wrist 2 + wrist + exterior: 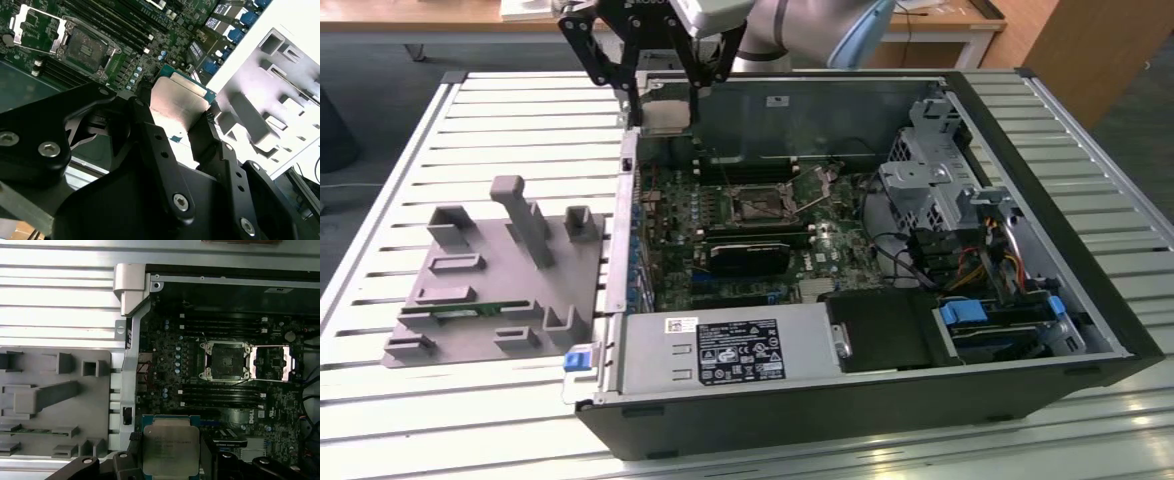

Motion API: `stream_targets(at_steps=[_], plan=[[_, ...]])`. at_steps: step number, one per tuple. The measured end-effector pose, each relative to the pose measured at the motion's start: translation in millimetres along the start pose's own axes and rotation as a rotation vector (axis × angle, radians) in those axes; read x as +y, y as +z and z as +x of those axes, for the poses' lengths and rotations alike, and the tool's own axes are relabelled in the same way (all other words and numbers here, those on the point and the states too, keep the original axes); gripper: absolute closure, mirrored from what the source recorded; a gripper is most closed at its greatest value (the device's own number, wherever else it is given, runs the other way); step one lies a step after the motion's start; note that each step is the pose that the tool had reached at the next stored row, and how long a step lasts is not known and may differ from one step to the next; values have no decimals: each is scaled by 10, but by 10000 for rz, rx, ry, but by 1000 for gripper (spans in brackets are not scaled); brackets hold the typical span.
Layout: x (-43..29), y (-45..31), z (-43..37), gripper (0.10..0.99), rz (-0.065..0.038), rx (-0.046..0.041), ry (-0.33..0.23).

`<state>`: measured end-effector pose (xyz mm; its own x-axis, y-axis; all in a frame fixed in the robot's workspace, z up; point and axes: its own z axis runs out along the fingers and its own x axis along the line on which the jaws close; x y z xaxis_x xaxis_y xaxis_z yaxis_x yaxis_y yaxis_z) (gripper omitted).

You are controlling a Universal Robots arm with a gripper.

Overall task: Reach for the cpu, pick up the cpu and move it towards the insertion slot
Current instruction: 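Pick up the cpu and move it towards the insertion slot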

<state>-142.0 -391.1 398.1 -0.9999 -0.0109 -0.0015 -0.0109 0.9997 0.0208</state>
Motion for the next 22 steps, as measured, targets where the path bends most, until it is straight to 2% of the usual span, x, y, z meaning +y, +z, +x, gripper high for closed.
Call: stream_targets(at_steps=[10,22], plan=[[2,0,-165,545,0,0,0],[40,2,-371,545,-1,0,0]])
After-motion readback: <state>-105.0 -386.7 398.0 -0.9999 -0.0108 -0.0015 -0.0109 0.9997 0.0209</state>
